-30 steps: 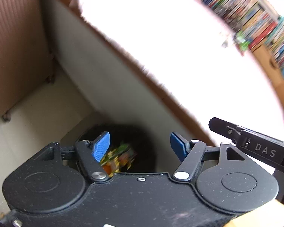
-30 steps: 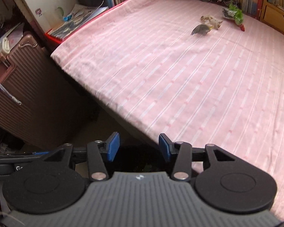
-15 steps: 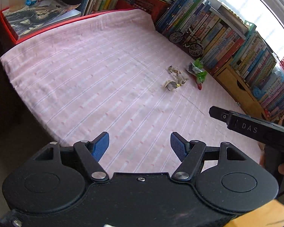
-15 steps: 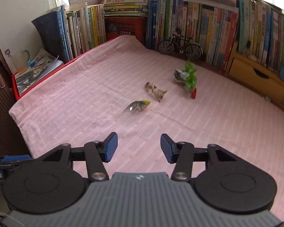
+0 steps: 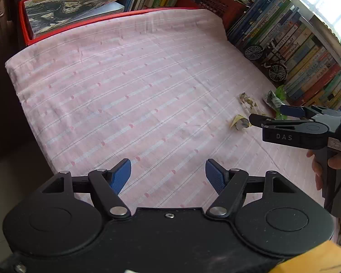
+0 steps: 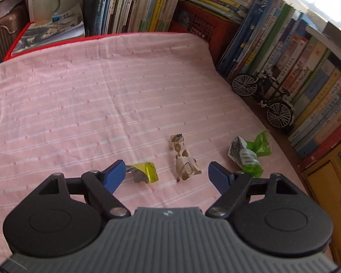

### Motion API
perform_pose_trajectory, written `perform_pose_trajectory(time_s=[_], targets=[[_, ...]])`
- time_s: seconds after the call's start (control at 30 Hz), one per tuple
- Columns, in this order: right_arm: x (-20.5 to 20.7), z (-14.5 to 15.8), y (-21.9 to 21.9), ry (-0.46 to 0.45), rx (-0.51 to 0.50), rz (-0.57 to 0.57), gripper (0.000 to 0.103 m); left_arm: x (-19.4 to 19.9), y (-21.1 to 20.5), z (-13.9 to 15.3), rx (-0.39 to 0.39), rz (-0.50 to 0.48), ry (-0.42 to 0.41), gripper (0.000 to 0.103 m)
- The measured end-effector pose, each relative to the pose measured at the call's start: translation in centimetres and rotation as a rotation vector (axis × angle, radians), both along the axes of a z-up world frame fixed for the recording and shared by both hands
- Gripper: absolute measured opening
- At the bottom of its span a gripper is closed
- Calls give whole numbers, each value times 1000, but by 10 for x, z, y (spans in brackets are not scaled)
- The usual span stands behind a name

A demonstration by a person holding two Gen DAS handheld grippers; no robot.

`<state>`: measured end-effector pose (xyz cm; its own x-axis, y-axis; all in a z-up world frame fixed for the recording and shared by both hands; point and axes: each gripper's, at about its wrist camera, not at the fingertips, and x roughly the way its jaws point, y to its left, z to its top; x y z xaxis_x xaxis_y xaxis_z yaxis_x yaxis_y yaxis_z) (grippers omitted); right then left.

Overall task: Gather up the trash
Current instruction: 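Move both open tools back over the remaining wrappers on the bed, then grasp the spotted clear wrapper with the right tool, then grasp the green-and-white bag with the left tool while the right tool holds the spotted wrapper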

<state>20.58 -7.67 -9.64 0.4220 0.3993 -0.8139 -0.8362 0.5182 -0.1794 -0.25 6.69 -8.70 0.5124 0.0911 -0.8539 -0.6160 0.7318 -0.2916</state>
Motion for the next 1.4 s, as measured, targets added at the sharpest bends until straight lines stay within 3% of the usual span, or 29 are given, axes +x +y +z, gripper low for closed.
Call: perform_pose_trajectory(time_s=[0.1, 0.27, 0.37, 0.5, 0.6, 0.8, 0.9, 1.1, 1.33, 1.4], targets=[[10, -20, 14, -7, -72, 79, 88, 9, 2, -5, 0, 27, 19, 71], [19, -36, 21, 30, -99, 170, 86, 27, 10, -12, -3, 51, 29, 71], [23, -43, 22, 57, -103, 185, 70, 42, 17, -13, 2, 60, 25, 71], [27, -45, 17, 103, -57, 160, 31, 66, 23, -11, 26, 49, 17, 72], [29, -43, 12, 134, -14, 126, 19, 85, 25, -8, 38, 32, 9, 72], [34, -30, -12, 213, 91, 3, 15, 140, 13, 0, 38, -68, -31, 72], [31, -20, -36, 231, 137, -75, 15, 181, -3, 8, 28, -151, -66, 78], [27, -4, -109, 265, 217, -297, 15, 275, -53, 8, -93, -317, -138, 90], [26, -7, -177, 266, 230, -525, 16, 355, -102, -47, -92, -282, -3, 90], [27, -8, -189, 263, 236, -560, 16, 363, -105, -65, -131, -263, 44, 76]])
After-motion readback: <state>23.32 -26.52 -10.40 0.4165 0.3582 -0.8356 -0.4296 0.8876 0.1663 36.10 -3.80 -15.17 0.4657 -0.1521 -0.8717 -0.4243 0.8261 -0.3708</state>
